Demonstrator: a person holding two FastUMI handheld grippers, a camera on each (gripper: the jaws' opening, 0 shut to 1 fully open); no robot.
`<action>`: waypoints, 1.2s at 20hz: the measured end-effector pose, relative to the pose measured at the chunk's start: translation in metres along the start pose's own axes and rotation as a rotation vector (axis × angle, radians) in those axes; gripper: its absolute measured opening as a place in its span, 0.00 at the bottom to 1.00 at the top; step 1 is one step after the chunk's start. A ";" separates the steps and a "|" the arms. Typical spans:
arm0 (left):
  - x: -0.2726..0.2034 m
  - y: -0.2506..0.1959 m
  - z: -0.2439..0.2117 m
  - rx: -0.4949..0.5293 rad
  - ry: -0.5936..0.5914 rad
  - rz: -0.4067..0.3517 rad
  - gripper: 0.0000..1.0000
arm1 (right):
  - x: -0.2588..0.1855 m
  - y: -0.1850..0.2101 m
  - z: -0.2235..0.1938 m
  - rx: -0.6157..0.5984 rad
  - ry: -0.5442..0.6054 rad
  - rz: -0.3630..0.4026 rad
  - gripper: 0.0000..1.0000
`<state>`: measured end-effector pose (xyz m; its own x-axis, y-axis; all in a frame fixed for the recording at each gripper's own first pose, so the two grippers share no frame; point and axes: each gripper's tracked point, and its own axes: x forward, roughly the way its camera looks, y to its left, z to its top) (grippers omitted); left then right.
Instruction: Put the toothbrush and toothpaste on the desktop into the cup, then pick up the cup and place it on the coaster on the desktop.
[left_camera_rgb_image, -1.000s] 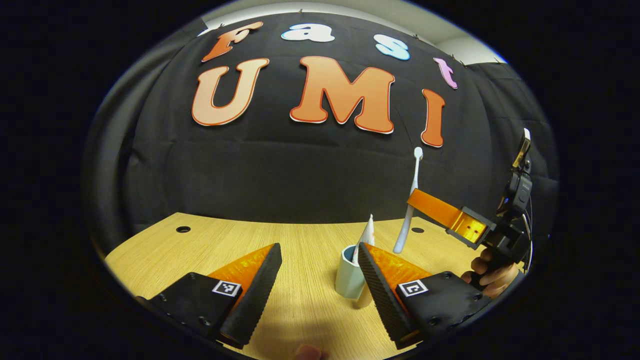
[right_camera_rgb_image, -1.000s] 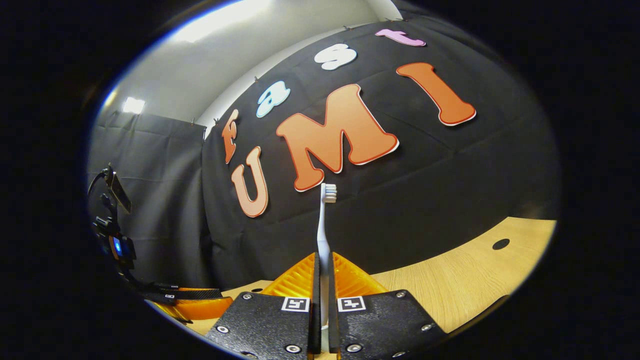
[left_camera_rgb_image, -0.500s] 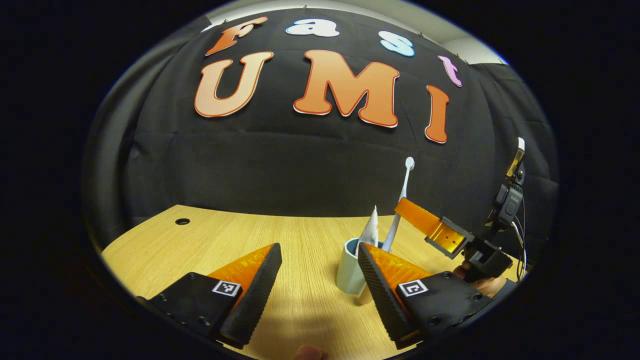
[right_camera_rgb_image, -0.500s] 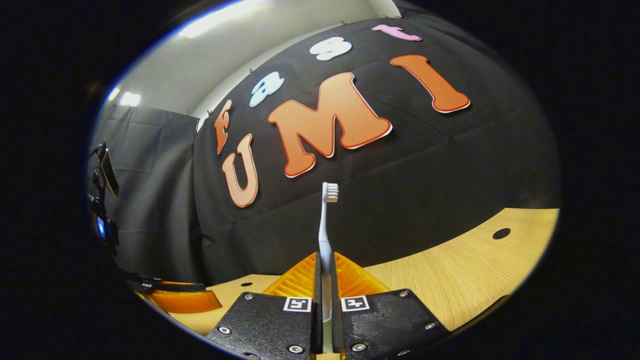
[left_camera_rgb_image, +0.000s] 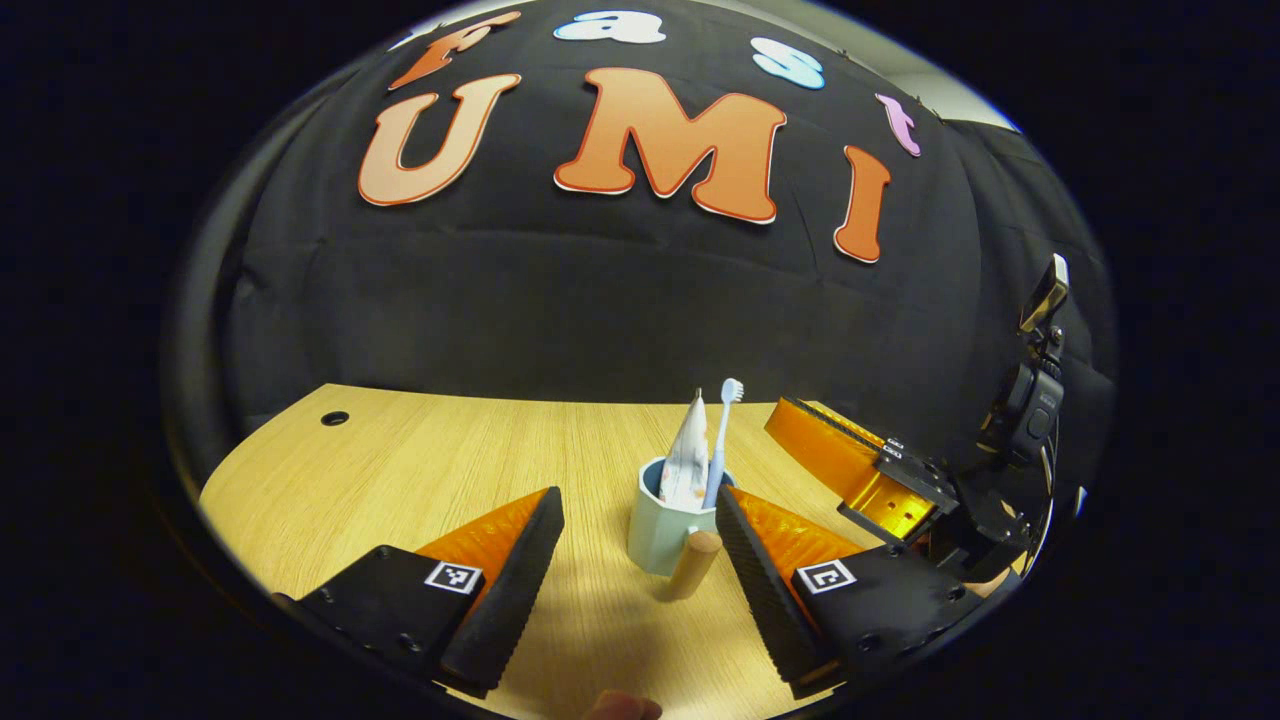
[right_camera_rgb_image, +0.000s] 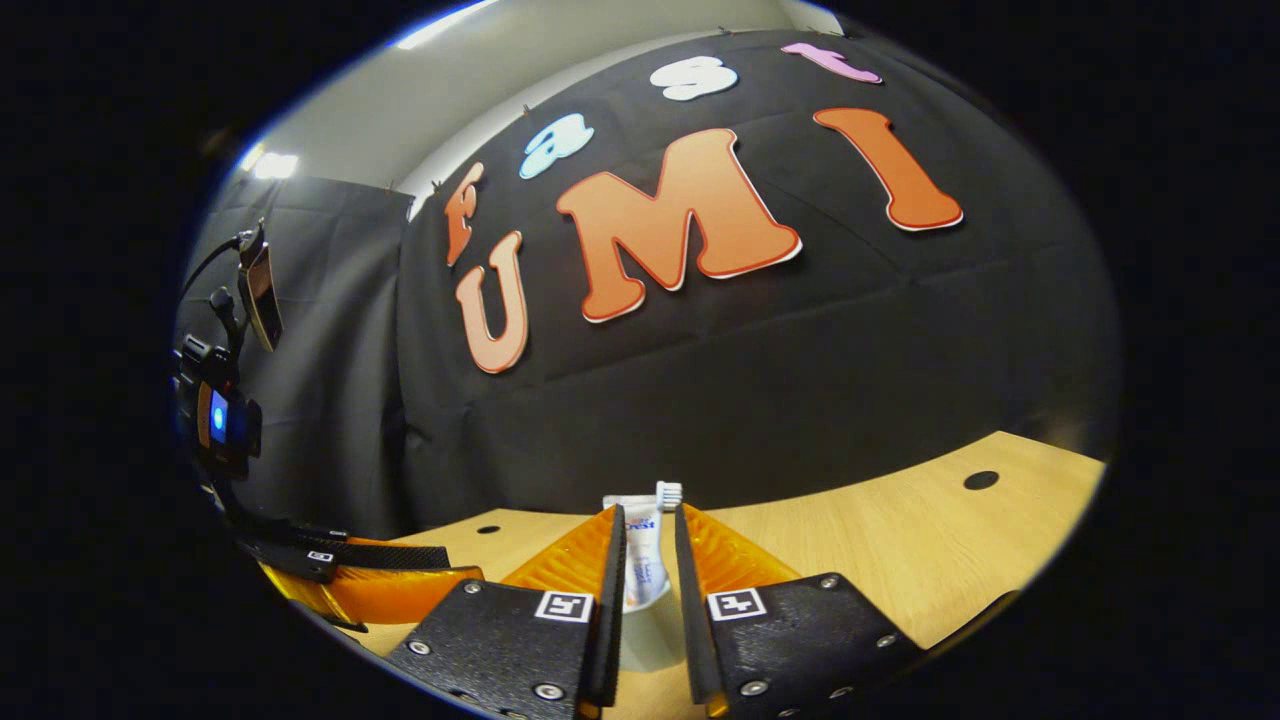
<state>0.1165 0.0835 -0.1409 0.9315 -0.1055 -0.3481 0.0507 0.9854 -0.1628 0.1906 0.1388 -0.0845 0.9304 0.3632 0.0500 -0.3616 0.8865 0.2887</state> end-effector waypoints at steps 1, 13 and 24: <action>0.002 -0.003 0.002 0.011 0.015 -0.001 0.98 | -0.006 0.001 0.001 -0.001 0.021 0.006 0.25; 0.027 -0.037 0.000 -0.004 0.348 -0.074 0.99 | -0.078 -0.048 0.038 -0.178 0.013 -0.069 0.89; 0.056 -0.028 -0.027 -0.058 0.716 -0.043 0.99 | -0.119 -0.077 0.037 -0.111 0.012 -0.124 0.93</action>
<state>0.1572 0.0469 -0.1805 0.4631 -0.2257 -0.8571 0.0448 0.9718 -0.2317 0.1094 0.0169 -0.0777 0.9678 0.2515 0.0091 -0.2488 0.9508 0.1845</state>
